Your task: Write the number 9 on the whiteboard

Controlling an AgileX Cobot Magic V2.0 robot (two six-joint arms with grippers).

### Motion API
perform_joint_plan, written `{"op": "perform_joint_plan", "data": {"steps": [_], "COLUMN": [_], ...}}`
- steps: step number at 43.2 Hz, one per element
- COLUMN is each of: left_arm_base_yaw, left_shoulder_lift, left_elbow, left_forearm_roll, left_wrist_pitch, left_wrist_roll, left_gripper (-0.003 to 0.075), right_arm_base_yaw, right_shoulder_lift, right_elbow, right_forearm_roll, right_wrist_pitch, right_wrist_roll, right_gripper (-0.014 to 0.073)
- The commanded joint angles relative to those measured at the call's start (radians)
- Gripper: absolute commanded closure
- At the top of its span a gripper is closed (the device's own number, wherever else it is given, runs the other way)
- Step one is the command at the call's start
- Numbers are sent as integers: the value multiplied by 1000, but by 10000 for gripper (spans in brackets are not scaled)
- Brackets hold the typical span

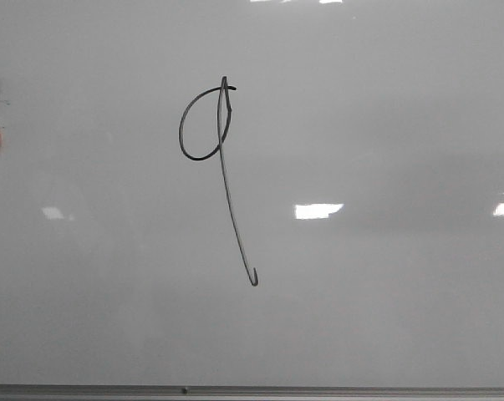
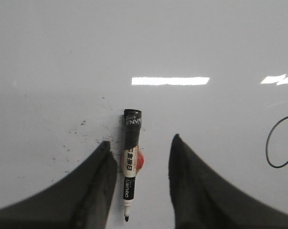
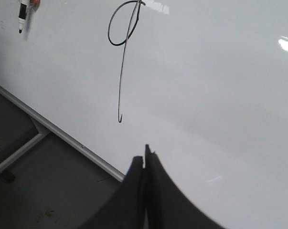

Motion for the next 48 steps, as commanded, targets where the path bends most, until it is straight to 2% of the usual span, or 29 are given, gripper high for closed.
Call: {"op": "perform_joint_plan", "data": {"steps": [1, 8, 48], "left_arm_base_yaw": [-6, -6, -6], "left_shoulder_lift": [-91, -179, -196], "left_elbow": [15, 36, 36], "left_forearm_roll": [-22, -22, -24], "left_wrist_pitch": [-64, -64, -64], "left_wrist_roll": [-4, -4, -4], "left_gripper": [606, 736, 739], "right_arm_base_yaw": [-6, -6, -6], "right_shoulder_lift": [2, 2, 2], "right_elbow": [-28, -28, -28], "right_forearm_roll": [37, 37, 37], "right_wrist_pitch": [-52, -52, -52], "right_wrist_roll": [1, 1, 1], "right_gripper": [662, 662, 662]}}
